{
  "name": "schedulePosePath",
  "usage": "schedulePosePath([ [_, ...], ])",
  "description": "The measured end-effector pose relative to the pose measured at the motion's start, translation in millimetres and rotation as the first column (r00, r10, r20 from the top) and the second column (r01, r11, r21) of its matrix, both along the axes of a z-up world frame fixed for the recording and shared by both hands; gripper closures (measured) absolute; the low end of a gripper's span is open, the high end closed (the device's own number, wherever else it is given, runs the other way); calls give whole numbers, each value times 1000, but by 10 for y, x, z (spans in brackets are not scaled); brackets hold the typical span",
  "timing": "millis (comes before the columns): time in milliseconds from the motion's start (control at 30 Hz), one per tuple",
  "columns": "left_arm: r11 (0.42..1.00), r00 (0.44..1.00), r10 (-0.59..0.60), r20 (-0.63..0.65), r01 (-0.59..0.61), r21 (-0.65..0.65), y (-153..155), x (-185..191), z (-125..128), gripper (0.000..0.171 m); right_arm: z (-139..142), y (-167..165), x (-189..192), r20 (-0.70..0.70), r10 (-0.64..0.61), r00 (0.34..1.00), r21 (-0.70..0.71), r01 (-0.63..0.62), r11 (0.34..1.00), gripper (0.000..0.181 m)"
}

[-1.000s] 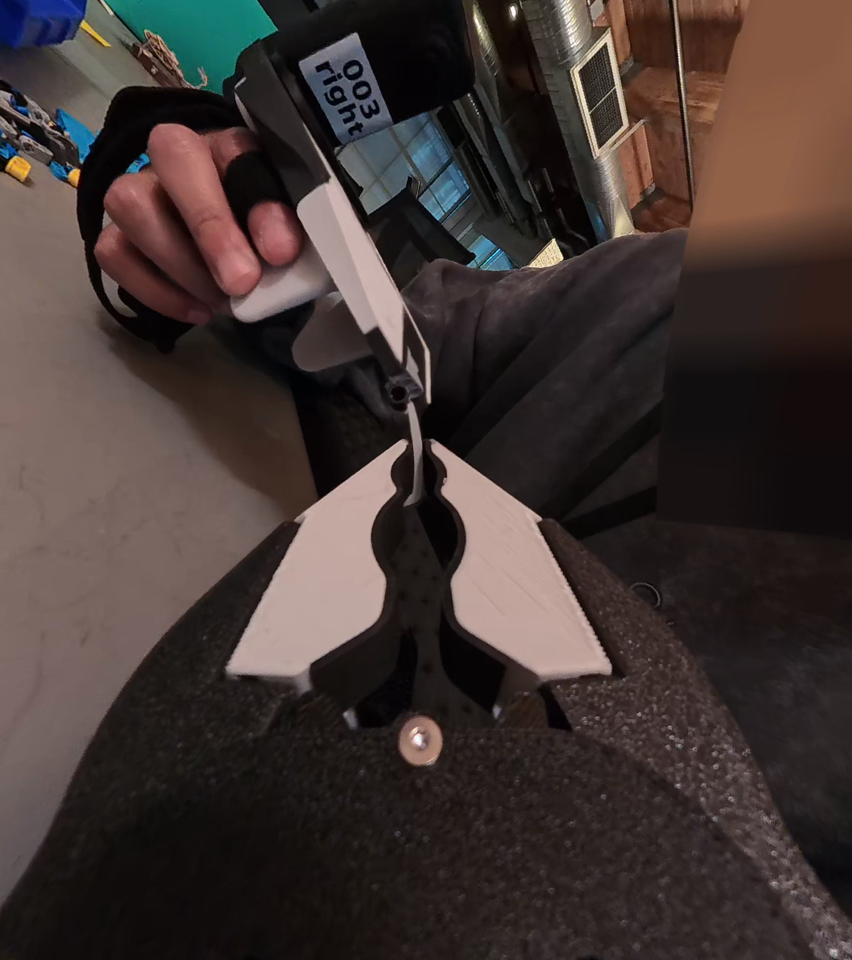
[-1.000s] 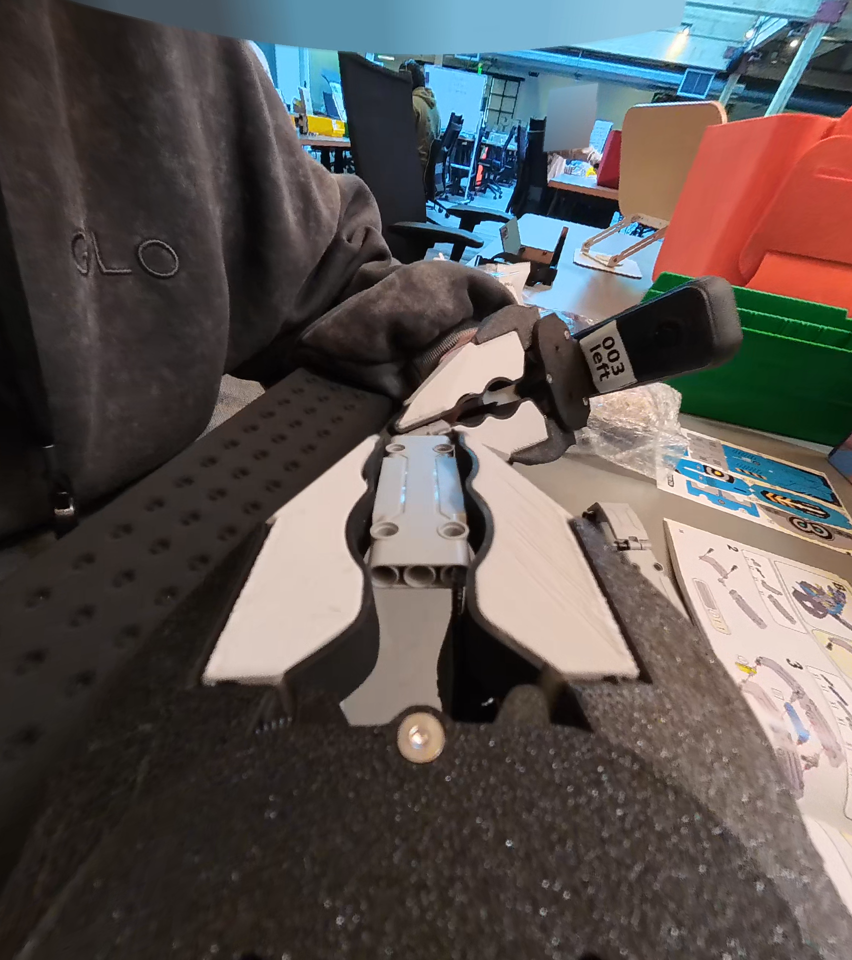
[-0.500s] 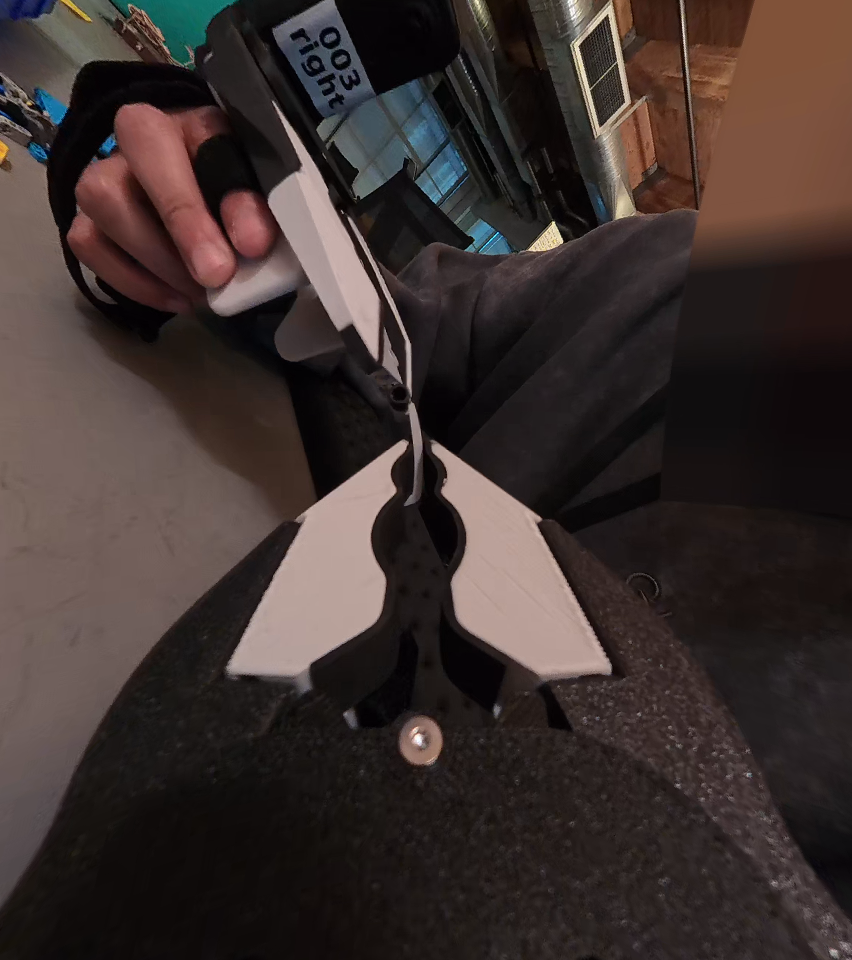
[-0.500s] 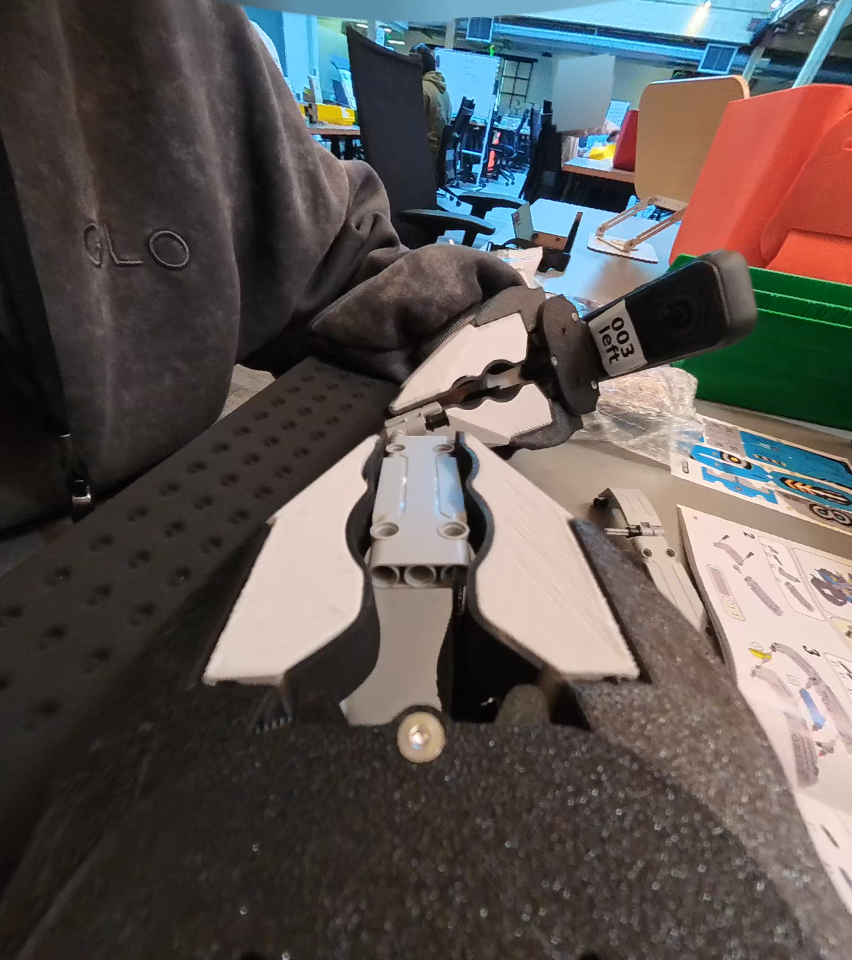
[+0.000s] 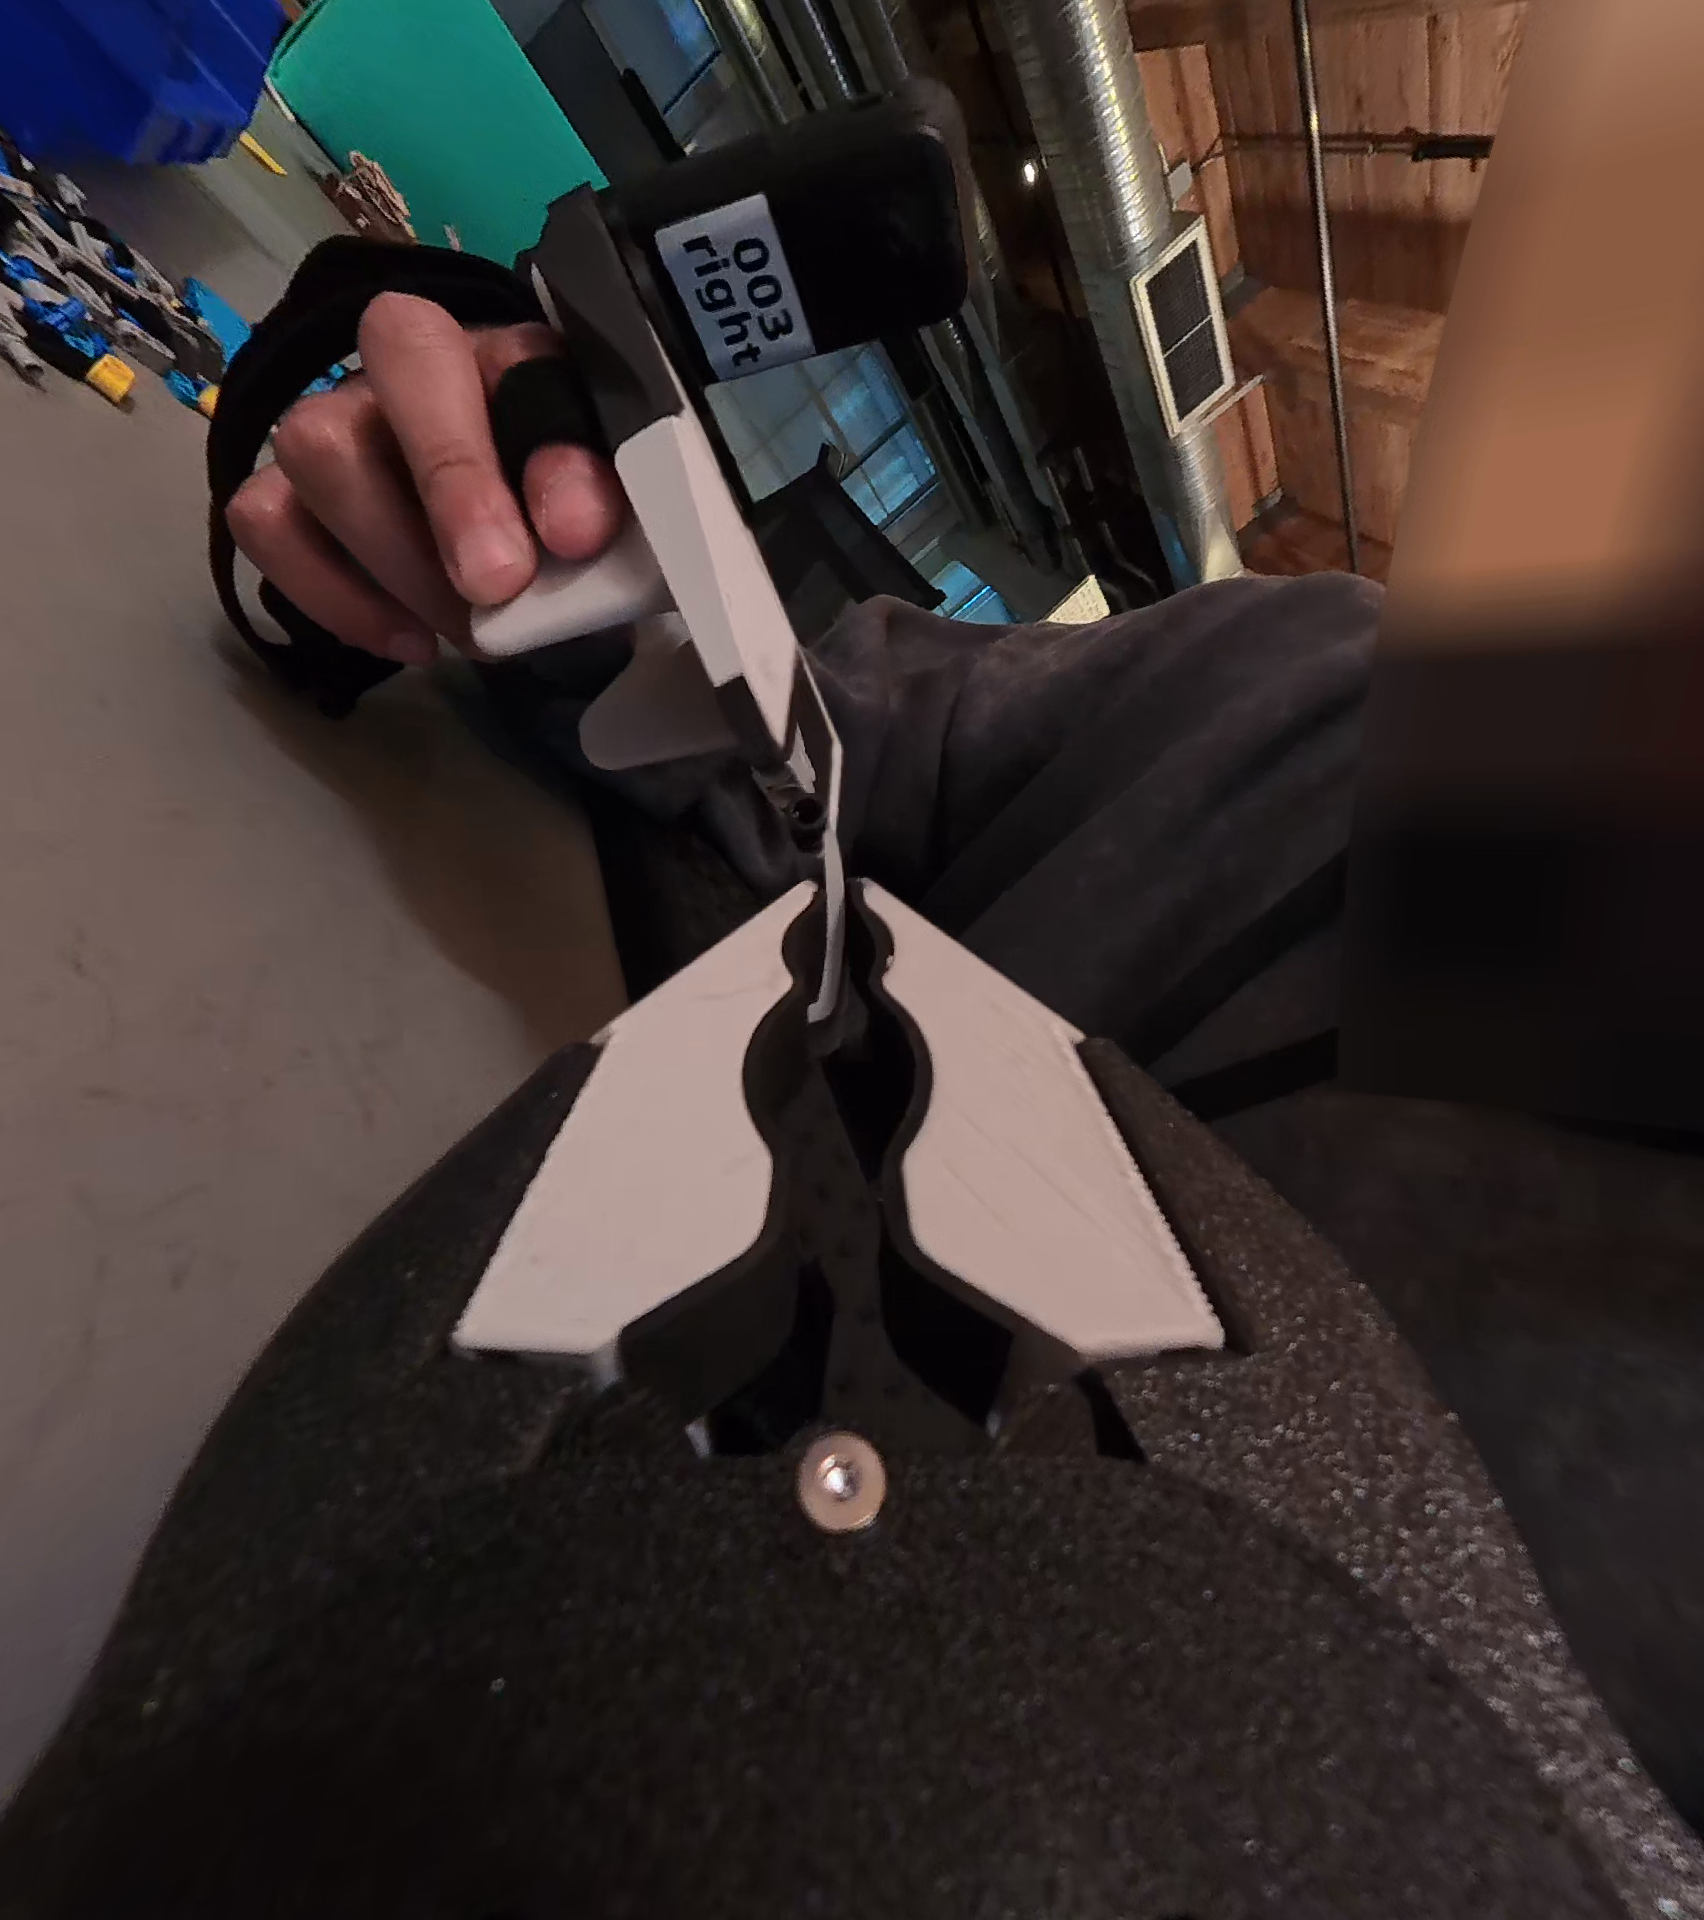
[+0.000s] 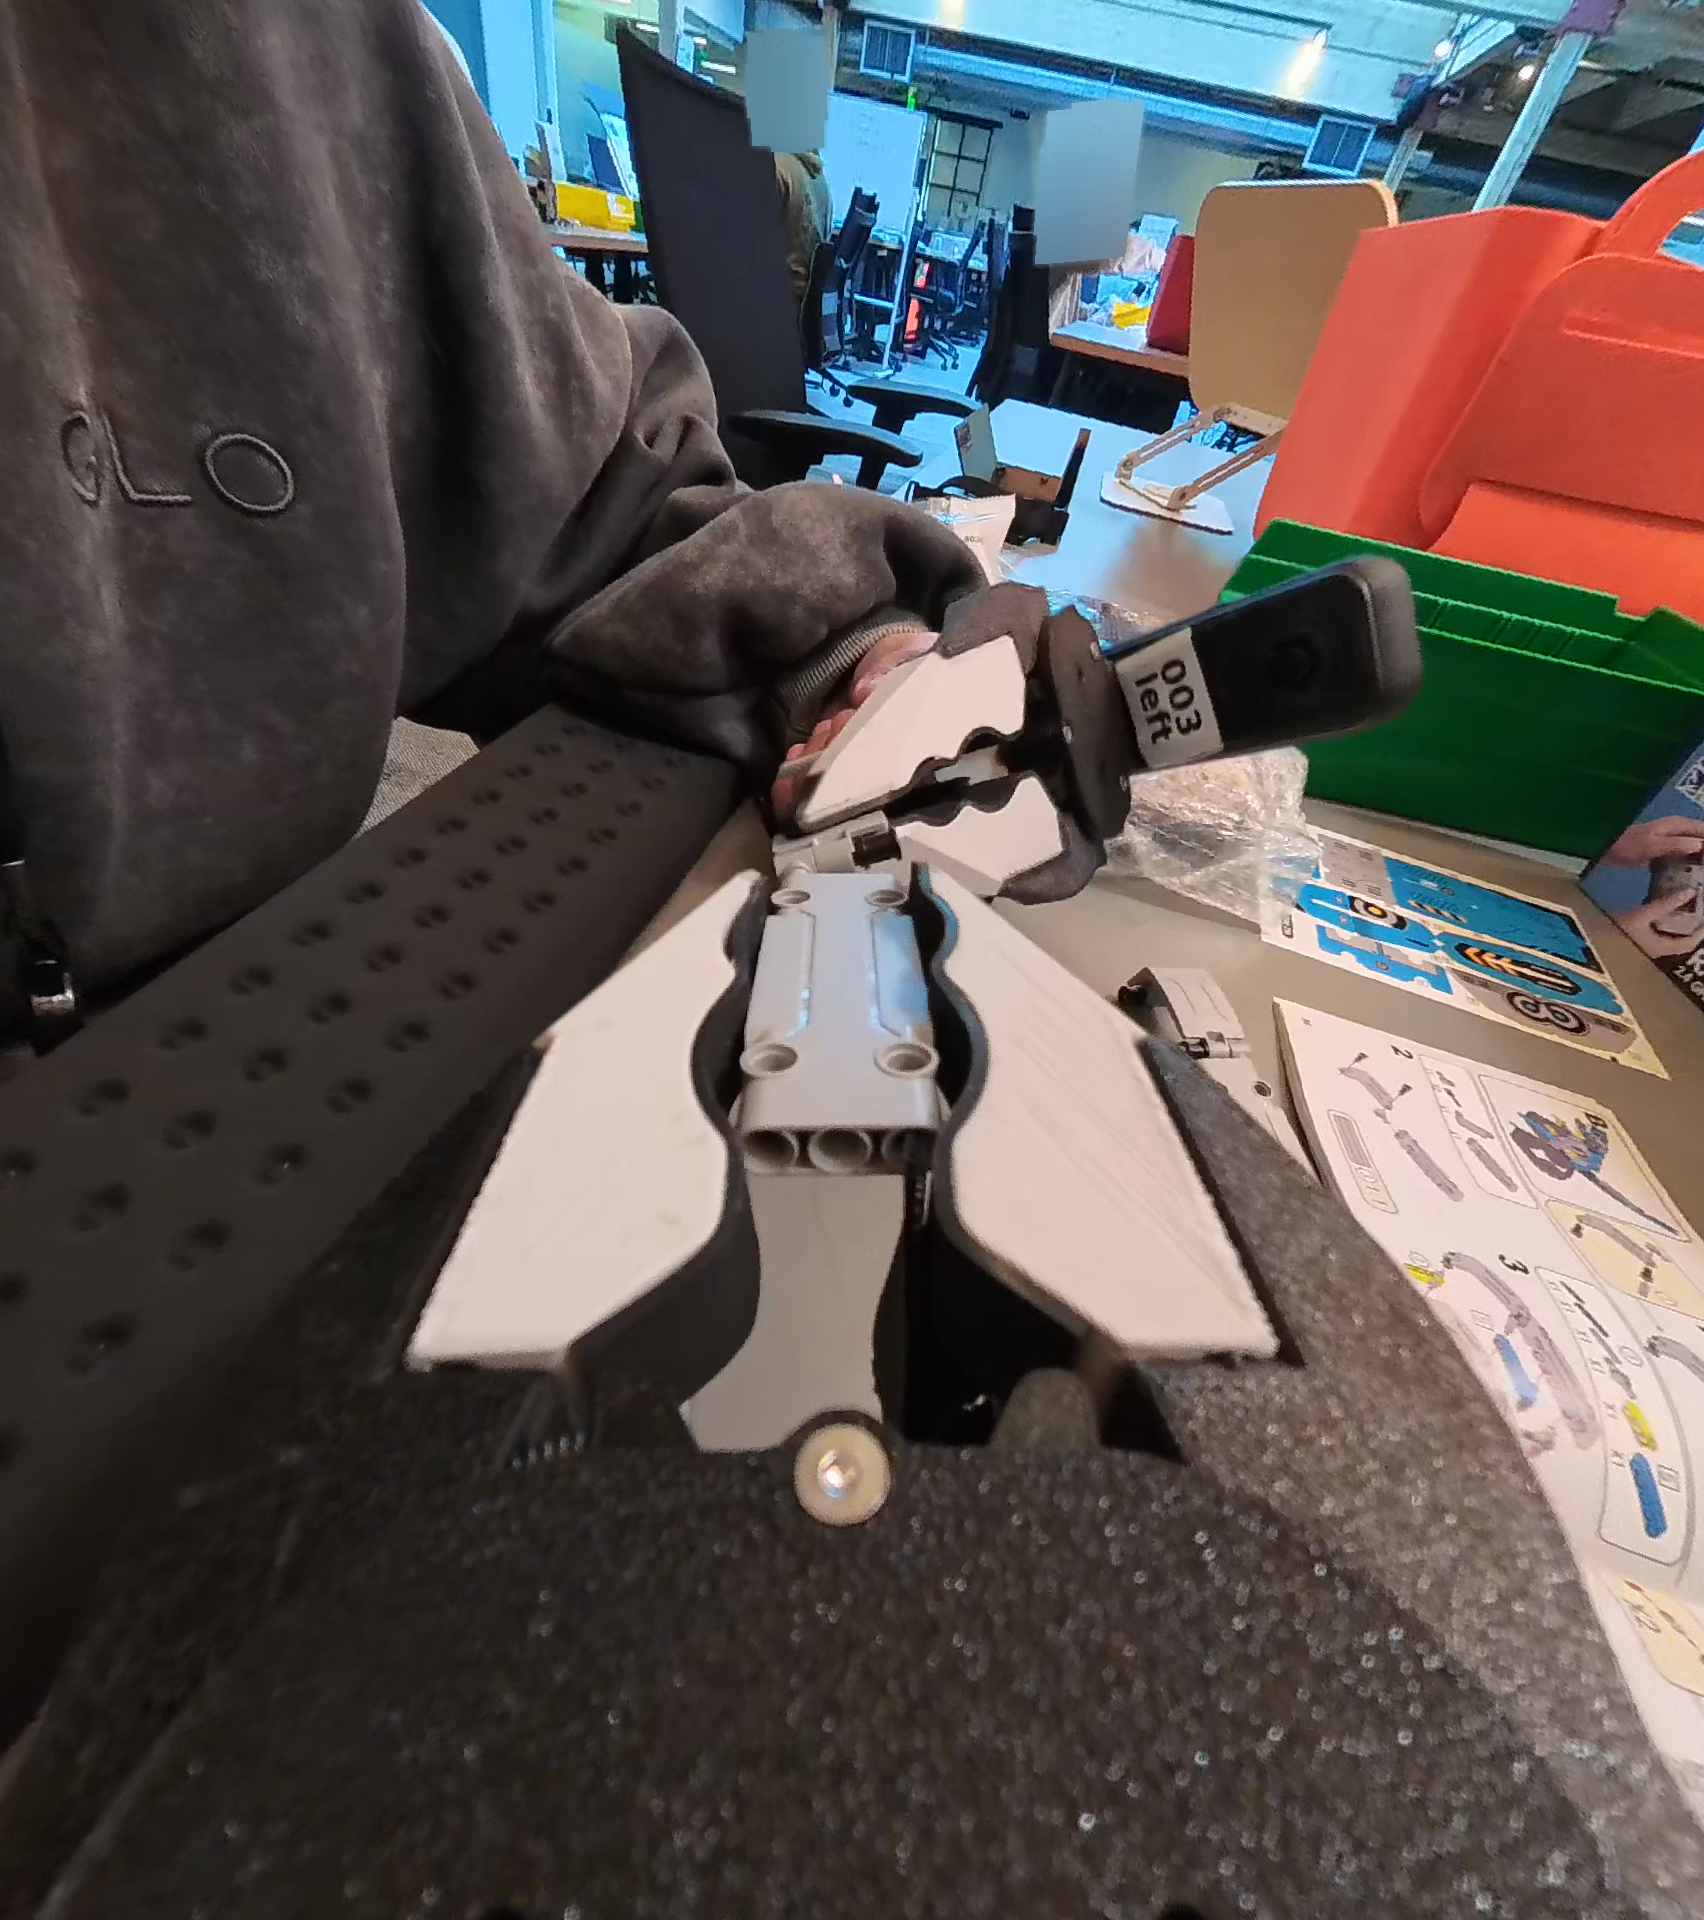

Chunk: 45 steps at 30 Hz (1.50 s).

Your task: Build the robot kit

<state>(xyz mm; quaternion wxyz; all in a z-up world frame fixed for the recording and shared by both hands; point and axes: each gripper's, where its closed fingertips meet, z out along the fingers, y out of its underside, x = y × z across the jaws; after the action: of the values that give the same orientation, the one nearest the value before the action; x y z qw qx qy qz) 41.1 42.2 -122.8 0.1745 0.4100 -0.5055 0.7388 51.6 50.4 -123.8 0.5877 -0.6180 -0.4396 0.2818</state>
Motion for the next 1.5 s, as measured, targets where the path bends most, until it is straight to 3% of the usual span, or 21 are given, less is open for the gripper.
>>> schedulePosePath([
  [267,994,999,-5,-32,1,-112,27,12,77,171,73,19,6,-31,-23,999,29,24,999,156],
  [833,993,999,-39,2,39,-115,-23,-54,113,171,92,-29,-68,-49,21,999,-2,-22,1000,155],
  [867,993,1000,-29,0,29,-115,-39,-35,119,171,17,-13,-85,-6,15,1000,-13,-15,1000,156],
  [933,997,997,-54,-50,51,-53,-172,5,0,171,-467,-51,-363,234,83,969,-61,-70,996,155],
  [1000,996,997,-61,38,63,-66,-166,-78,135,171,-385,-36,-457,147,99,984,-76,-88,993,155],
  [1067,1000,998,-3,60,4,-13,-61,-68,105,171,-211,116,-155,26,15,1000,-87,-13,996,155],
  [1267,997,996,32,79,-25,-76,68,-46,186,171,-33,42,-98,-3,3,1000,-33,-3,999,155],
  [1400,995,980,26,197,-6,-101,48,-141,370,171,-119,70,-140,25,-14,1000,-95,16,995,155],
  [1500,997,980,31,197,-17,-75,32,-124,332,171,-116,66,-271,-12,3,1000,-151,-4,989,155],
])
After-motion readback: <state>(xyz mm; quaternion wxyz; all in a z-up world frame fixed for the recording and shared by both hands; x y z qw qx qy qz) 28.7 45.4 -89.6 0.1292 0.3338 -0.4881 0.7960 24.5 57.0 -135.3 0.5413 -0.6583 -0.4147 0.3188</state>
